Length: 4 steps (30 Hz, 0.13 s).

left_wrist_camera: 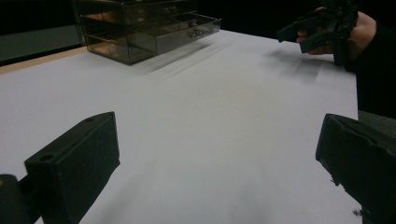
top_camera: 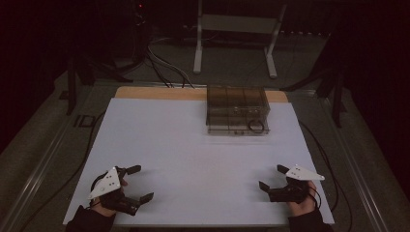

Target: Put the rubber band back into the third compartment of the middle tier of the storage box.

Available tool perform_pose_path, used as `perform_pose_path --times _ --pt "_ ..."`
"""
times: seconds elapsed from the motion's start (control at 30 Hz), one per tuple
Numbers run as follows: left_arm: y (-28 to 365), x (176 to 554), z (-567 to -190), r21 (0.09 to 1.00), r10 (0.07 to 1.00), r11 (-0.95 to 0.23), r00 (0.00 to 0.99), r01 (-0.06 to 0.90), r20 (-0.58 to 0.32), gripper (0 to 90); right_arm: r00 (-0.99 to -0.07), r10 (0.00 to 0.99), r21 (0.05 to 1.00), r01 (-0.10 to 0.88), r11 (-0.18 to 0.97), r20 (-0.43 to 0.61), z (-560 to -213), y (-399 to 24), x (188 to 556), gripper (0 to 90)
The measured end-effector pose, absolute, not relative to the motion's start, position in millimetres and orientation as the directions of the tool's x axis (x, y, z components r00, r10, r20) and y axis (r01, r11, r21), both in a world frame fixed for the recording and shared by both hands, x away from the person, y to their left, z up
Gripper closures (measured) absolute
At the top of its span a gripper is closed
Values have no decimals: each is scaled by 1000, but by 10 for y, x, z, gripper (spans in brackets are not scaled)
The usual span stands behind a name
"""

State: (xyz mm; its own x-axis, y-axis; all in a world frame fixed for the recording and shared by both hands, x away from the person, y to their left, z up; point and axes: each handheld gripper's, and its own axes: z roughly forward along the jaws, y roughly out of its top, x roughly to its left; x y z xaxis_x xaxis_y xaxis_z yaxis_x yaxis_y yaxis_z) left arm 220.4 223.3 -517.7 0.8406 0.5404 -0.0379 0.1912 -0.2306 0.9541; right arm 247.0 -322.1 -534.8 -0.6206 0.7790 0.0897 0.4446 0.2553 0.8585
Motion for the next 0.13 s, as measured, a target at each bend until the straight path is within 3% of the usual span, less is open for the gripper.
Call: perform_pose_path --times 0.13 --pt "2233 2202 -5174 954 539 -232 842 188 -35 3 -620 780 861 441 254 88 -5347 -3228 2467 0"
